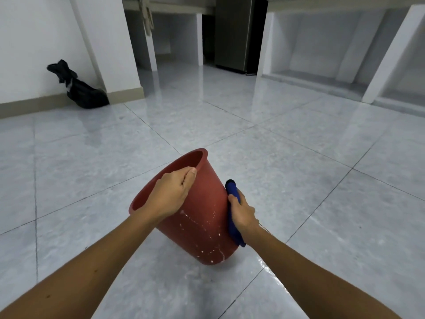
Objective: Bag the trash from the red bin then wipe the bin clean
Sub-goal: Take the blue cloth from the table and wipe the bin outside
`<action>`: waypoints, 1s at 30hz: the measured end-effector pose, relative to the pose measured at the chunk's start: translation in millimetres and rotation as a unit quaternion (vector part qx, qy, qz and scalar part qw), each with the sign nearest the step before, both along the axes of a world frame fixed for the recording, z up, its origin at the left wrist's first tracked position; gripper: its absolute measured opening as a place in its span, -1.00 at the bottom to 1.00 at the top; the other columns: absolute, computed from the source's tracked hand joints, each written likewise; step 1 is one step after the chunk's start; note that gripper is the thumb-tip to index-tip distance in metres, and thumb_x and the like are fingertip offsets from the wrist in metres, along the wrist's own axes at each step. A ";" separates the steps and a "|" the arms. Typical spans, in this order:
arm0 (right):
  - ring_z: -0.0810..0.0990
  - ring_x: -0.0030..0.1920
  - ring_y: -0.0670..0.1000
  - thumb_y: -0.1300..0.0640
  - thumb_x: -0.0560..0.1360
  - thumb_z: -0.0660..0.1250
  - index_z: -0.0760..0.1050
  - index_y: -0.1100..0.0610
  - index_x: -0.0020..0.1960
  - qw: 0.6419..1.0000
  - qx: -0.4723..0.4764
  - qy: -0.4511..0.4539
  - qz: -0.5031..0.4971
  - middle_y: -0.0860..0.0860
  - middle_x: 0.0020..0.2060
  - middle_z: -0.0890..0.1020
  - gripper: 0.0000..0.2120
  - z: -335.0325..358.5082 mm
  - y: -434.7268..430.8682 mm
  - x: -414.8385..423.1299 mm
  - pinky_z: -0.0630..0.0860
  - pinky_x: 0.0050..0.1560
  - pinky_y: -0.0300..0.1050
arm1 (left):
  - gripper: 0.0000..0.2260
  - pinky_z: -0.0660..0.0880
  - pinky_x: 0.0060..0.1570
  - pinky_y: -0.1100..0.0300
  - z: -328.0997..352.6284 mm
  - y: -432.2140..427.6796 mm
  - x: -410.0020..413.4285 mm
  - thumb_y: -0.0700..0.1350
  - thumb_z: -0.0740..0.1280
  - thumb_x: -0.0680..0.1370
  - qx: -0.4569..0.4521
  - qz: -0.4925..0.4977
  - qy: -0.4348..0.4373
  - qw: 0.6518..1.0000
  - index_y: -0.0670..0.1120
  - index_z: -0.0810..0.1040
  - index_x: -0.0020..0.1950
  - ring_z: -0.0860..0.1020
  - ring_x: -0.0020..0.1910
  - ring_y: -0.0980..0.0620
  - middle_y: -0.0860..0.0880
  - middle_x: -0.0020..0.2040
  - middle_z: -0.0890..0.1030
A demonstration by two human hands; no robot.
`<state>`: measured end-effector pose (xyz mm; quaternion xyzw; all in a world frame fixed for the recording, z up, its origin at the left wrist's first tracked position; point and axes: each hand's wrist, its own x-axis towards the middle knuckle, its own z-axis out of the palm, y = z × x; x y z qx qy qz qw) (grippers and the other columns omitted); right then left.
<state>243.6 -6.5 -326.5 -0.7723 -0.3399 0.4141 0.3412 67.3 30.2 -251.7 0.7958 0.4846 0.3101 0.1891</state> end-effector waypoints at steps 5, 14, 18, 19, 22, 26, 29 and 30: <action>0.34 0.33 0.23 -0.43 0.36 -0.10 -0.03 -0.50 0.41 0.990 0.117 -0.062 0.054 0.01 0.43 0.32 -0.40 36.5 23.6 -25.9 0.25 0.36 0.23 | -0.62 0.33 -0.40 0.06 -0.2 4.4 17.6 0.10 0.02 0.60 0.022 -0.002 -0.007 1.000 -0.08 0.34 -0.30 0.41 -0.46 -0.07 0.01 -0.48 0.38; 0.25 0.38 0.29 -0.26 0.52 -0.05 0.16 -0.30 0.46 0.998 -0.052 -0.019 -0.032 0.14 0.42 0.28 -0.49 -0.5 6.4 -7.6 0.20 0.40 0.25 | -0.61 0.28 -0.42 0.15 0.0 4.4 4.8 0.14 -0.02 0.61 -0.004 0.018 0.010 1.000 -0.03 0.33 -0.31 0.35 -0.46 0.06 0.04 -0.45 0.37; 0.28 0.37 0.27 -0.35 0.50 -0.06 -0.04 -0.41 0.48 0.993 0.063 -0.096 0.038 0.09 0.45 0.24 -0.45 33.4 14.9 -37.9 0.20 0.38 0.23 | -0.60 0.34 -0.34 0.06 2.2 3.0 12.0 0.10 0.00 0.62 0.001 0.032 0.002 0.999 -0.12 0.39 -0.25 0.42 -0.40 -0.04 -0.01 -0.42 0.44; 0.30 0.35 0.25 -0.35 0.50 -0.05 -0.04 -0.41 0.48 0.988 0.088 -0.114 0.051 0.08 0.44 0.25 -0.45 39.7 19.3 -39.3 0.19 0.37 0.20 | -0.60 0.34 -0.32 0.05 4.3 5.4 15.2 0.09 0.01 0.62 -0.010 0.030 0.001 0.999 -0.14 0.42 -0.23 0.43 -0.38 -0.04 -0.02 -0.39 0.46; 0.33 0.32 0.24 -0.32 0.51 -0.02 0.03 -0.40 0.47 0.988 0.087 -0.122 0.032 0.08 0.39 0.32 -0.47 36.4 22.1 -26.8 0.22 0.34 0.20 | -0.58 0.36 -0.28 0.15 12.4 13.1 23.5 0.12 0.04 0.61 -0.059 0.024 -0.018 0.998 -0.19 0.51 -0.06 0.46 -0.32 0.04 -0.05 -0.25 0.53; 0.28 0.34 0.32 -0.28 0.52 -0.06 0.09 -0.33 0.50 0.997 -0.036 -0.067 -0.032 0.20 0.40 0.28 -0.46 7.7 8.0 2.4 0.23 0.38 0.28 | -0.64 0.45 -0.10 0.29 -0.2 -5.7 -10.8 0.15 0.10 0.58 -0.007 0.025 -0.059 0.998 0.11 0.31 0.36 0.57 -0.06 0.21 0.17 0.08 0.59; 0.25 0.33 0.33 -0.24 0.52 -0.07 0.23 -0.23 0.46 0.997 -0.048 0.003 -0.061 0.25 0.38 0.29 -0.47 6.7 -0.2 12.3 0.22 0.38 0.30 | -0.66 0.47 0.02 0.06 -32.3 -27.1 -66.1 0.06 0.07 0.61 0.137 0.044 0.140 0.980 -0.02 0.44 0.29 0.60 0.00 -0.03 -0.01 0.08 0.64; 0.25 0.31 0.32 -0.23 0.51 -0.08 0.29 -0.19 0.42 0.997 -0.046 0.012 -0.062 0.24 0.35 0.31 -0.48 9.1 -0.1 14.5 0.23 0.37 0.30 | -0.69 0.45 0.02 0.07 -41.1 -30.0 -77.2 0.02 0.08 0.62 0.124 0.045 0.175 0.976 -0.08 0.48 0.23 0.59 -0.01 -0.08 -0.07 0.06 0.65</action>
